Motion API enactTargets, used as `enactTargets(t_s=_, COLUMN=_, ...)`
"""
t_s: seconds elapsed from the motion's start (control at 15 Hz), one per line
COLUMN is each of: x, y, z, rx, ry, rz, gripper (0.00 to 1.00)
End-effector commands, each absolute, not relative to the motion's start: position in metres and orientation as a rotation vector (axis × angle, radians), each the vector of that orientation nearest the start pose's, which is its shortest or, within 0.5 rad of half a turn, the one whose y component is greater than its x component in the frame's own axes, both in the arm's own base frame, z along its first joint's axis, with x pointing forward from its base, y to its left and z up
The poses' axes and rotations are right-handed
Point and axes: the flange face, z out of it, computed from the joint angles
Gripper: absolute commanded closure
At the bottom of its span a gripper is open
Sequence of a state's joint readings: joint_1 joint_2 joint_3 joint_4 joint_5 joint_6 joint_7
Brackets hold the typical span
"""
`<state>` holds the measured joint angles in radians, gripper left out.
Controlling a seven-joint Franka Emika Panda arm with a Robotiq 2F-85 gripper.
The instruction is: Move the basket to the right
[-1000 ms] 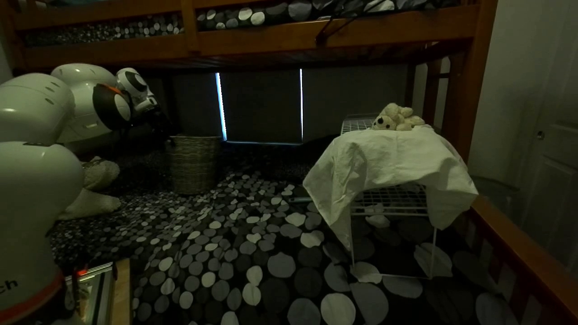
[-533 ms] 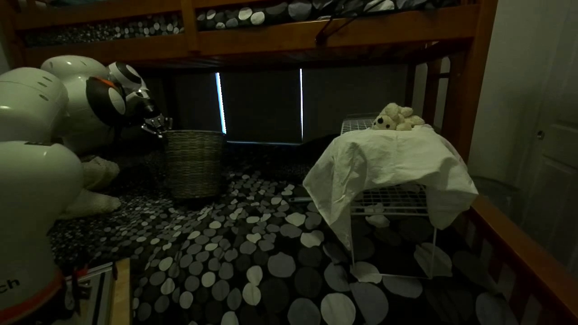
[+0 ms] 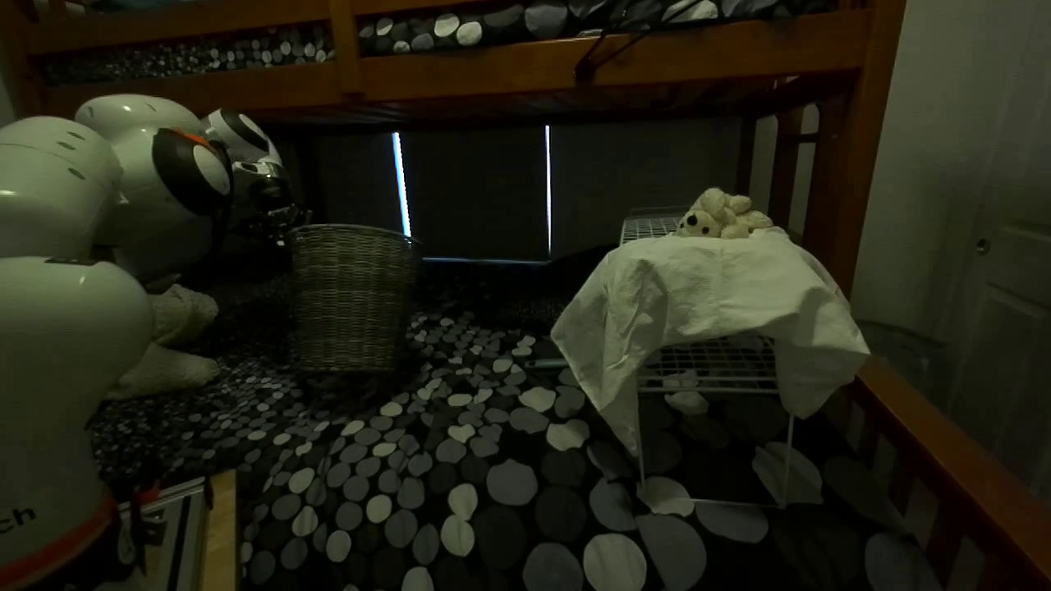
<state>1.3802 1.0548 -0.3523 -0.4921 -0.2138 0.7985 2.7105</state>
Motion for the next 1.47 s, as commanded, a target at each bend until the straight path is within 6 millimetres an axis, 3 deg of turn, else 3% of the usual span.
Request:
enactTargets(t_s=0.0, x=0.270, y=0.631, z=0.400, rx=-2.167, ry=2.582, rz=-1.286, gripper=0.89)
enactTargets(t_s=0.07, x=0.280, y=0.626, z=0.402, rx=-2.147, ry=2.612, rz=-1.283, gripper=0.97)
enactTargets(t_s=0.2, x=0.293, y=0.620, z=0.408, rx=-2.051, ry=2.662, rz=-1.282, gripper=0.97)
enactTargets(t_s=0.4, x=0.311, y=0.592, z=0.422, rx=-1.900, ry=2.787, rz=-1.361, gripper=0.97)
enactTargets(t_s=0.47, x=0.299, y=0.591, z=0.414, rx=-1.835, ry=2.808, rz=-1.434, gripper=0.97)
enactTargets(t_s=0.6, x=0.313, y=0.569, z=0.431, rx=-1.770, ry=2.828, rz=-1.516, gripper=0.97)
enactTargets(t_s=0.67, x=0.303, y=0.569, z=0.429, rx=-1.742, ry=2.811, rz=-1.579, gripper=0.97)
enactTargets(t_s=0.8, x=0.288, y=0.565, z=0.447, rx=-1.666, ry=2.809, rz=-1.575, gripper=0.97)
enactTargets(t_s=0.87, x=0.301, y=0.558, z=0.469, rx=-1.654, ry=2.811, rz=-1.516, gripper=0.97)
enactTargets(t_s=0.93, x=0.305, y=0.573, z=0.435, rx=-1.772, ry=2.794, rz=-1.541, gripper=0.97)
enactTargets(t_s=1.0, x=0.302, y=0.572, z=0.444, rx=-1.790, ry=2.785, rz=-1.525, gripper=0.89)
enactTargets(t_s=1.13, x=0.300, y=0.574, z=0.439, rx=-1.817, ry=2.782, rz=-1.518, gripper=0.89)
enactTargets(t_s=1.2, x=0.303, y=0.574, z=0.434, rx=-1.822, ry=2.786, rz=-1.524, gripper=0.97)
enactTargets(t_s=1.4, x=0.302, y=0.566, z=0.434, rx=-1.833, ry=2.567, rz=-1.748, gripper=0.97)
